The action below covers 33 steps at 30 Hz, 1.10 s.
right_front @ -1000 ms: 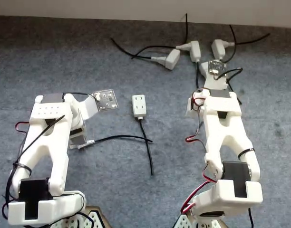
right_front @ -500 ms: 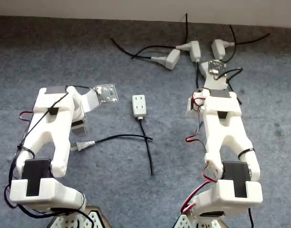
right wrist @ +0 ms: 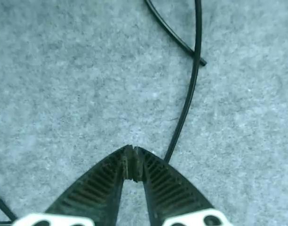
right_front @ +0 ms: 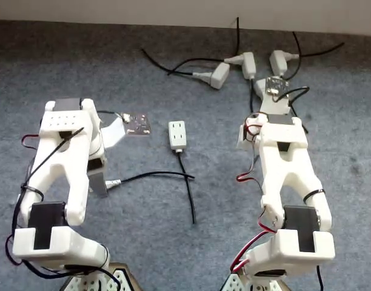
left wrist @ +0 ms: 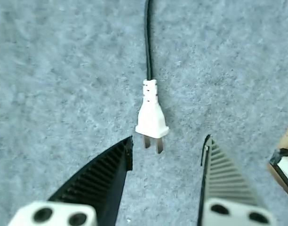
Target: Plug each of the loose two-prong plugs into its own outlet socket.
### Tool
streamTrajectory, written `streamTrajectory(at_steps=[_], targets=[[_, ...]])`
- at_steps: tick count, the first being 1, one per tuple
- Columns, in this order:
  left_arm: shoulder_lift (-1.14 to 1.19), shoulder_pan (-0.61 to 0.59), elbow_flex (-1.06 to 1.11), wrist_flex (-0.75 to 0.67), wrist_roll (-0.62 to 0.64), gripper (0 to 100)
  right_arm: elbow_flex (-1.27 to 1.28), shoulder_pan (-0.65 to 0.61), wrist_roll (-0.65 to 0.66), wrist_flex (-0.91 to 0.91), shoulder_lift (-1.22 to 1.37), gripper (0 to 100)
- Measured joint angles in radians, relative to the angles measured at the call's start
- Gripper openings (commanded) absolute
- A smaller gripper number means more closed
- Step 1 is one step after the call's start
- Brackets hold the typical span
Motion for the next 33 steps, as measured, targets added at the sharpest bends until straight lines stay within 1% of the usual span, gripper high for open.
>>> streamTrajectory(at_steps=[12, 15, 18, 22, 25, 33], targets=[[0.0, 0.006, 0.215, -0.348, 0.0, 25, 0.0, 0.0, 0.0, 0.0, 0.0, 0.6], [0.0, 0.006, 0.247, -0.408, 0.0, 24, 0.0, 0.0, 0.0, 0.0, 0.0, 0.6], [0.0, 0.006, 0.249, -0.423, 0.0, 23, 0.0, 0.0, 0.0, 0.0, 0.0, 0.6], [0.0, 0.005, 0.249, -0.425, 0.0, 13, 0.0, 0.0, 0.0, 0.0, 0.003, 0.6], [0.0, 0.006, 0.249, -0.425, -0.002, 8, 0.0, 0.0, 0.0, 0.0, 0.003, 0.6], [0.0, 0.005, 0.25, -0.425, -0.002, 7, -0.002, 0.0, 0.0, 0.0, 0.003, 0.6]])
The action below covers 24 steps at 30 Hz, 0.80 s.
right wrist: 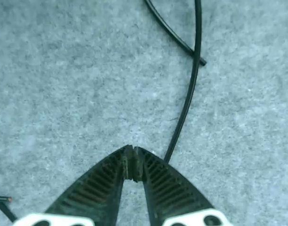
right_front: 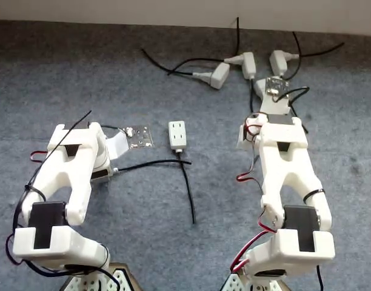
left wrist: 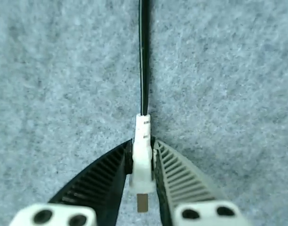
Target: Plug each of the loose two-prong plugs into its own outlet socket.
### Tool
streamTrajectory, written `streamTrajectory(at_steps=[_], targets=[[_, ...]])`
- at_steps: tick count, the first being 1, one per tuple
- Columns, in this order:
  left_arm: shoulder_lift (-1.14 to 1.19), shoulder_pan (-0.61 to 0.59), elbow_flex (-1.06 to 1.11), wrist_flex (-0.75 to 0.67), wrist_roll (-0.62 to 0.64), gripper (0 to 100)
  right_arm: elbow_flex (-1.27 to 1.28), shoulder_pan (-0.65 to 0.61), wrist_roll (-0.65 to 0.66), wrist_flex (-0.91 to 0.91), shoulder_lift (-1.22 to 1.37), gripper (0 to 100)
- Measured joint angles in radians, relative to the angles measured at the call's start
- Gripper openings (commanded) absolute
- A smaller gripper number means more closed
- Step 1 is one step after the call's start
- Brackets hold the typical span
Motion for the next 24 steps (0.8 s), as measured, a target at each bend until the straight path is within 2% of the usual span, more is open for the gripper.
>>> streamTrajectory(at_steps=[3, 7, 11, 14, 20, 24], targets=[[0.0, 0.0, 0.0, 0.0, -0.002, 7, 0.0, 0.0, 0.0, -0.018, 0.0, 0.6], [0.0, 0.0, 0.0, 0.046, -0.031, 0, 0.0, 0.0, 0.0, -0.037, 0.0, 0.6], [0.0, 0.005, -0.069, 0.058, -0.006, 1, 0.0, 0.0, 0.0, -0.038, 0.0, 0.6], [0.0, 0.061, -0.184, 0.044, 0.126, 1, 0.0, 0.0, 0.0, -0.041, 0.0, 0.6], [0.0, 0.25, -0.419, 0.035, 0.535, 1, 0.0, 0.0, 0.0, -0.041, 0.064, 0.6], [-0.06, 0.376, -0.497, 0.035, 0.766, 1, -0.003, 0.0, 0.0, -0.064, 0.112, 0.6]])
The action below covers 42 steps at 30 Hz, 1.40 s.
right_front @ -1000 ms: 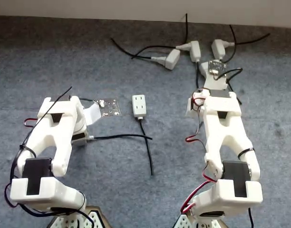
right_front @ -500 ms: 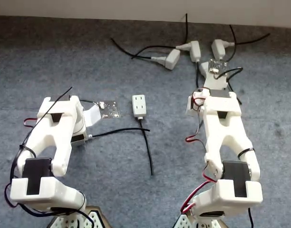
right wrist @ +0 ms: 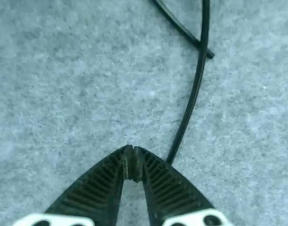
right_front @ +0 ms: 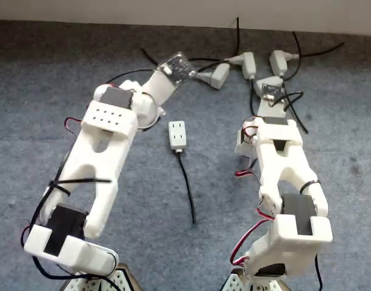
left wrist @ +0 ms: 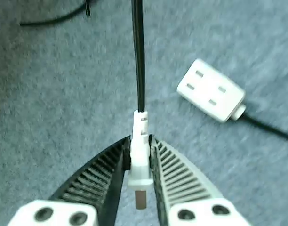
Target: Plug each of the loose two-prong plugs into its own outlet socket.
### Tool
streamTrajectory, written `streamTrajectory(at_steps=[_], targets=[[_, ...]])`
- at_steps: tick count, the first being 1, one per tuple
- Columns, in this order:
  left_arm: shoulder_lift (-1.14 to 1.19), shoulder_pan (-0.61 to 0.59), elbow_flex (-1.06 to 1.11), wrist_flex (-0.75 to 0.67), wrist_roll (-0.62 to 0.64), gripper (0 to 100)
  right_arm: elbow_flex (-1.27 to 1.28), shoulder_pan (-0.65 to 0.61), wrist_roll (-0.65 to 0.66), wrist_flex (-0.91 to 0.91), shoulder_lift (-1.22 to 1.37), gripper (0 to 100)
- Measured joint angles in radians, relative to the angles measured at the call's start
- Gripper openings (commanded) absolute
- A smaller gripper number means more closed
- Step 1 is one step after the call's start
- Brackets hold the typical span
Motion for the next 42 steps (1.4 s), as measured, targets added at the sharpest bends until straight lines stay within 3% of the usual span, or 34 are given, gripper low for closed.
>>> streamTrajectory(at_steps=[5, 9, 14, 18, 24, 28, 38, 42], targets=[[-0.21, 0.115, -0.011, -0.035, 0.23, 1, 0.0, 0.0, 0.0, -0.017, 0.003, 0.6], [-0.425, 0.13, 0.072, -0.153, 0.427, 1, 0.0, 0.0, 0.0, -0.017, 0.003, 0.6], [-0.701, 0.13, 0.354, -0.334, 0.647, 1, 0.0, 0.0, 0.0, -0.017, 0.003, 0.6], [-0.994, 0.13, 0.684, -0.54, 0.741, 1, 0.0, 0.0, 0.0, -0.017, 0.003, 0.6], [-1.419, 0.13, 1.231, -1.008, 0.795, 1, 0.0, 0.0, 0.0, -0.017, 0.003, 0.6], [-1.513, 0.13, 1.461, -1.28, 0.799, 1, -0.002, -0.014, 0.0, -0.011, 0.003, 0.6], [-1.525, 0.132, 1.544, -1.352, 0.799, 1, -0.005, -0.097, 0.035, 0.046, 0.003, 0.6], [-1.527, 0.189, 1.58, -1.356, 0.798, 1, -0.005, -0.095, 0.041, 0.046, 0.003, 0.6]])
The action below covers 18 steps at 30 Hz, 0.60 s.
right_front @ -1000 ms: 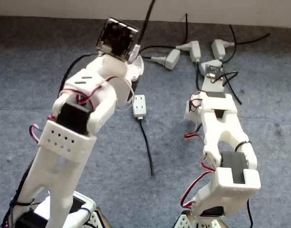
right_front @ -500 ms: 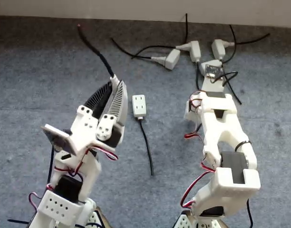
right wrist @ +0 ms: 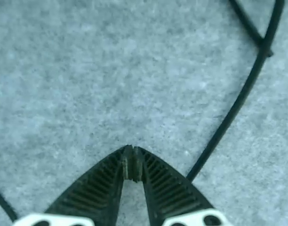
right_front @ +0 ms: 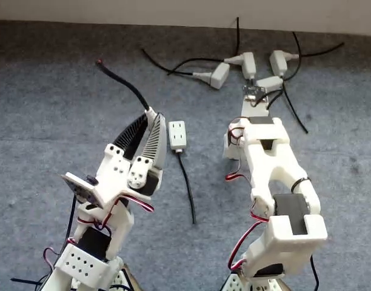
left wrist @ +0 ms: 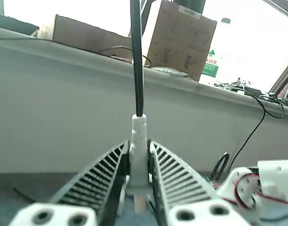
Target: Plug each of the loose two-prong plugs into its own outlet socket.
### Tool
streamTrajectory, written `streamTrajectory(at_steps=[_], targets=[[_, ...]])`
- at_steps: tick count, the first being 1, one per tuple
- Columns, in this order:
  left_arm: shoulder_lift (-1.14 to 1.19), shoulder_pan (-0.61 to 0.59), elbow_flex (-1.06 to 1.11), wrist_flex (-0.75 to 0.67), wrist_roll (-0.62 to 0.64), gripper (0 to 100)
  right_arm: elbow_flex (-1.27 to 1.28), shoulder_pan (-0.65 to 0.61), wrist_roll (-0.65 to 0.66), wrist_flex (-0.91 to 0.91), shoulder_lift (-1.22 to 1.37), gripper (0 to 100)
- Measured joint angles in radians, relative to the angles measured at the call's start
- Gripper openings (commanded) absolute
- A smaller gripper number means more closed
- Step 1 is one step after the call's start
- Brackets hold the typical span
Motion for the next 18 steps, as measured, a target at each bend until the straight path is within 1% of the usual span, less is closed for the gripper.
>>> streamTrajectory(at_steps=[2, 5, 7, 8, 10, 11, 15, 17, 18], targets=[[-0.005, 0.04, 0.002, 0.0, 0.002, 1, 0.0, -0.002, 0.0, 0.0, 0.0, 0.6], [-0.005, 0.046, 0.003, 0.037, 0.003, 1, 0.0, -0.002, 0.0, 0.0, 0.0, 0.6], [-0.005, 0.041, 0.003, 0.037, 0.026, 1, 0.0, -0.002, 0.0, 0.0, 0.0, 0.6], [-0.005, 0.041, 0.003, 0.029, 0.061, 1, 0.0, -0.002, 0.0, 0.0, 0.0, 0.6], [-0.005, 0.029, 0.003, 0.005, 0.19, 1, 0.0, -0.002, 0.0, 0.0, 0.0, 0.6], [-0.005, 0.012, 0.003, -0.009, 0.278, 1, 0.0, -0.002, 0.0, 0.0, 0.0, 0.6], [-0.005, -0.057, 0.003, -0.025, 0.703, 1, 0.0, -0.002, 0.0, 0.0, 0.0, 0.6], [-0.005, -0.078, 0.003, -0.002, 0.898, 1, 0.0, -0.002, 0.0, 0.005, 0.0, 0.6], [-0.005, -0.089, 0.003, 0.02, 0.976, 1, 0.0, -0.002, 0.0, 0.017, 0.0, 0.6]])
